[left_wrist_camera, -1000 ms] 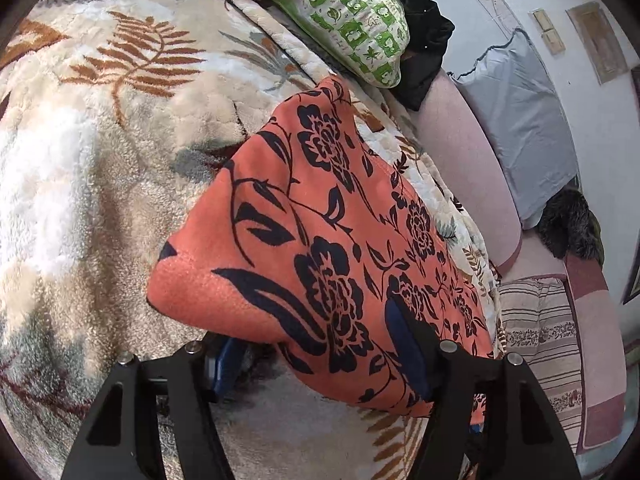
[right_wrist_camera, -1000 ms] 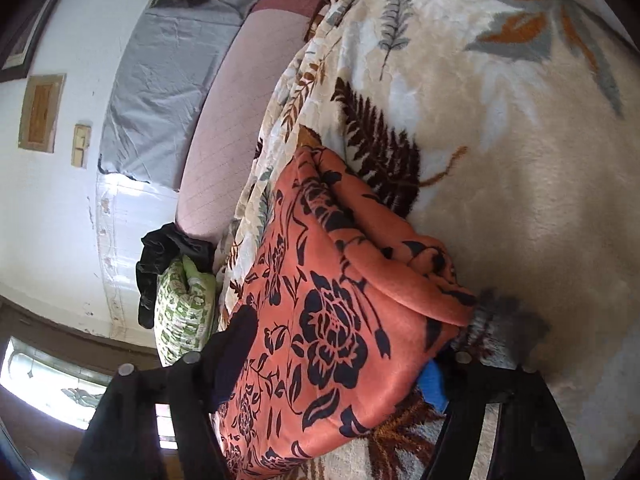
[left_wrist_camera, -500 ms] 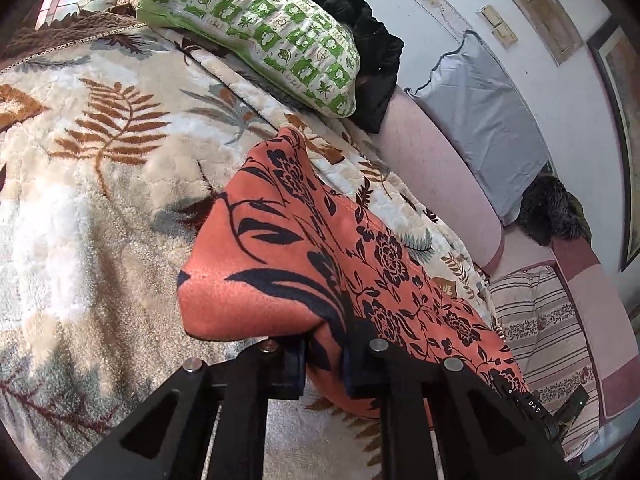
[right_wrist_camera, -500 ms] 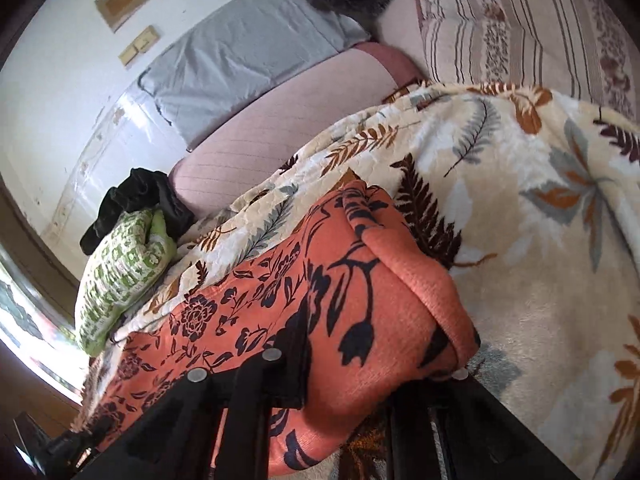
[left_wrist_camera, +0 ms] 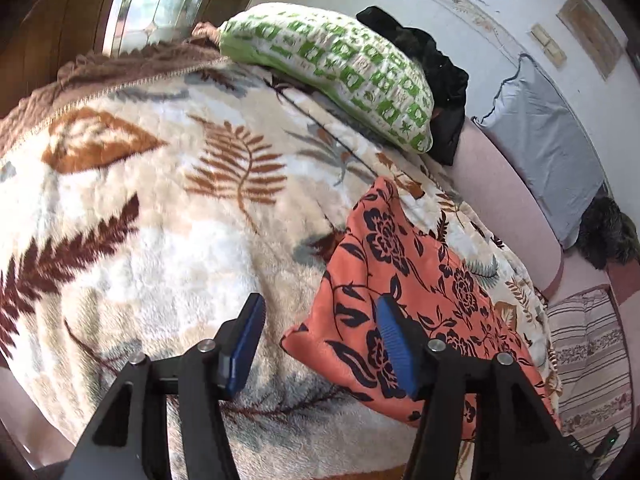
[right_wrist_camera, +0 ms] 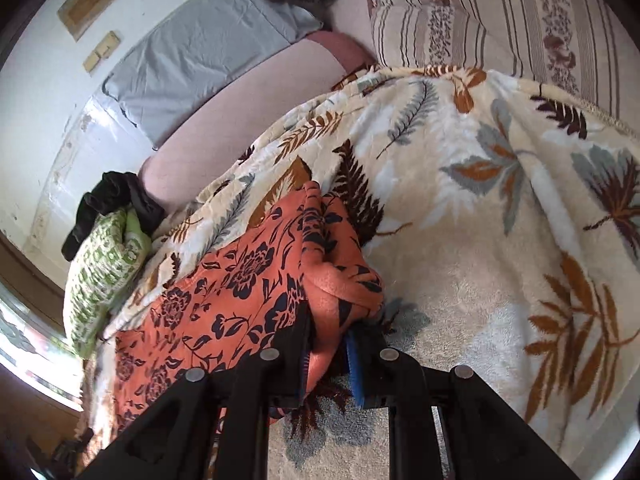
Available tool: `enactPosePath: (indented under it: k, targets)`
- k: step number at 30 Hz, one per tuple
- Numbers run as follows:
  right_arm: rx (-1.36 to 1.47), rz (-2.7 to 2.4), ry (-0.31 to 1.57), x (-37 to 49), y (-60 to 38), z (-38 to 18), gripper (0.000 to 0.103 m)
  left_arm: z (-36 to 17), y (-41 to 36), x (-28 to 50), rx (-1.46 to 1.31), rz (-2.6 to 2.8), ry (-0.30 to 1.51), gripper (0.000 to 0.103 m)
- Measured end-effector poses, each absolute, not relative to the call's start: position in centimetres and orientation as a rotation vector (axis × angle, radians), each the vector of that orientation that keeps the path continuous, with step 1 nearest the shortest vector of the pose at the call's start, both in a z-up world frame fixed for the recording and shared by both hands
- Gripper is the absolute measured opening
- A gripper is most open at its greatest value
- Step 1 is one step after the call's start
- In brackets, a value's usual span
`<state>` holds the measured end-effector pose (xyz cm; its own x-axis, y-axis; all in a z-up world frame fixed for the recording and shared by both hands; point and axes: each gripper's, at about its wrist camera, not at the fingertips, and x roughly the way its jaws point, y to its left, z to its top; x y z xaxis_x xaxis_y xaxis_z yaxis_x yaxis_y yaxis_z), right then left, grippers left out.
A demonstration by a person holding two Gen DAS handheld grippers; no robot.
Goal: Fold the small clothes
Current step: 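Open both grippers and release the folded garment onto the blanket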
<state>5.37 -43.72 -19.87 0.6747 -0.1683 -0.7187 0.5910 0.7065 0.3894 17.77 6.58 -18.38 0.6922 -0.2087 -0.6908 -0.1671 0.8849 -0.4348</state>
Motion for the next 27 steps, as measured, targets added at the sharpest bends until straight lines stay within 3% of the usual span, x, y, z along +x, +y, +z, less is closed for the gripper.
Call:
enactPosePath:
  k: [4, 7, 9, 11, 14, 20, 23, 27]
  targets:
    - [0.529, -0.549, 0.796, 6.9, -42.7, -19.9, 0.018, -17.2, 3.4, 18.3, -0.332, -0.103, 0.762, 0.062]
    - [0.793, -0.517, 0.845, 5.8, -46.4, -22.4, 0.018, -17.8, 1.6, 19.4, -0.268, -0.147, 0.793, 0.063]
    - [1.049, -0.464, 0.807, 3.9, -49.1, -24.0, 0.018, -18.7, 0.6, 20.4, -0.239, -0.161, 0.849, 0.071]
    - [1.187, -0.455, 0.752, 2.3, -50.6, -24.6, 0.019, -20.5, -0.6, 21.2, -0.197, -0.131, 0.940, 0.072]
    - [1.127, -0.468, 0.687, 1.7, -50.3, -22.5, 0.019, -22.1, -2.1, 21.6, -0.093, -0.089, 0.996, 0.074]
    - [0.855, -0.491, 0.493, 1.1, -48.3, -16.4, 0.019, -22.3, -2.9, 21.6, -0.068, -0.102, 0.994, 0.091]
    - [0.822, -0.378, 0.580, 4.1, -46.6, -17.5, 0.019, -22.8, -3.7, 21.9, -0.047, -0.105, 1.009, 0.102]
    - [0.900, -0.342, 0.739, 7.6, -46.0, -21.6, 0.019, -23.6, -5.3, 21.7, 0.072, -0.064, 0.994, 0.103]
